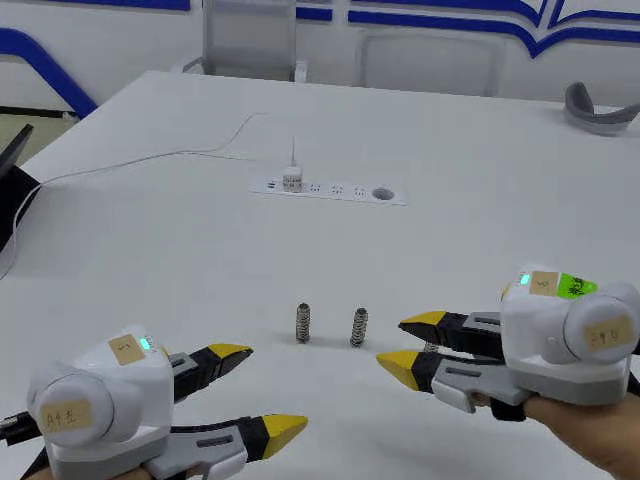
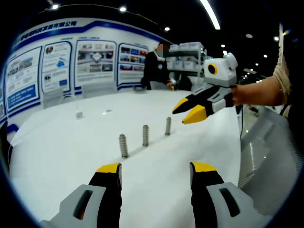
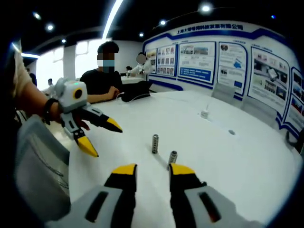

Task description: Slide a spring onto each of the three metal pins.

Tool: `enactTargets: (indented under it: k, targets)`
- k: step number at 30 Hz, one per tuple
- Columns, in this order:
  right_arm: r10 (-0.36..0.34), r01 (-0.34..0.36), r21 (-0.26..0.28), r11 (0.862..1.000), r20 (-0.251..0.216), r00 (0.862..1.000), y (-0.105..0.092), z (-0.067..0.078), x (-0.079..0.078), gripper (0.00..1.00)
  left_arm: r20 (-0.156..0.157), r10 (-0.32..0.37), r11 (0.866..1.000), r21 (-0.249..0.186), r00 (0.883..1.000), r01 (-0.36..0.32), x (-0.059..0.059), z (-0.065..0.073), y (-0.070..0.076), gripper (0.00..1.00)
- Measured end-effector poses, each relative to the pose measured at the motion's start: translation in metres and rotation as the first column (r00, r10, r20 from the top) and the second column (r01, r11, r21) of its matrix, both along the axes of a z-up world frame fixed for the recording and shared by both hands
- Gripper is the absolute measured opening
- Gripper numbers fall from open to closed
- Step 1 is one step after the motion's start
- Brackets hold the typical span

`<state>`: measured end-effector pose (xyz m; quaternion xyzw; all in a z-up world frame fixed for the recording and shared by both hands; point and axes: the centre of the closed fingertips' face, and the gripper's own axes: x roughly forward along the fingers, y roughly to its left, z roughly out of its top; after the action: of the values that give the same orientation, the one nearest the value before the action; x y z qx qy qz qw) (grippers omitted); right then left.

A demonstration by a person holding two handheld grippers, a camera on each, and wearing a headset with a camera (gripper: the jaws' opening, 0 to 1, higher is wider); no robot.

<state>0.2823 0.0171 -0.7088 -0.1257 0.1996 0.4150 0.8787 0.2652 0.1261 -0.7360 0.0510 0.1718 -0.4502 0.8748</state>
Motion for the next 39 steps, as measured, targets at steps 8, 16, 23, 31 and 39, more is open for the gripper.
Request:
enactTargets:
  k: [8, 16, 23, 31, 39]
  targets:
    - [-0.038, 0.038, 0.004, 0.999, 0.002, 0.999, -0.026, -0.001, -0.010, 0.31, -0.001, -0.004, 1.000, 0.003, 1.000, 0.004, -0.003, 0.000, -0.002, 0.60]
    - [-0.087, 0.087, 0.008, 0.996, -0.005, 0.996, -0.051, -0.005, -0.017, 0.37, -0.004, -0.006, 1.000, 0.002, 1.000, 0.006, -0.004, -0.001, -0.003, 0.61]
    - [-0.117, 0.117, 0.017, 0.993, -0.007, 0.993, -0.069, -0.009, -0.017, 0.43, -0.007, -0.010, 1.000, 0.005, 1.000, 0.010, -0.003, -0.002, -0.003, 0.62]
    - [-0.123, 0.123, 0.038, 0.992, -0.017, 0.992, -0.073, -0.013, -0.020, 0.53, -0.014, -0.005, 1.000, 0.006, 1.000, 0.005, -0.002, -0.005, -0.002, 0.63]
    - [-0.142, 0.142, 0.067, 0.988, -0.014, 0.990, -0.078, -0.016, -0.023, 0.62, -0.022, 0.005, 1.000, 0.006, 1.000, -0.005, -0.001, -0.008, 0.001, 0.65]
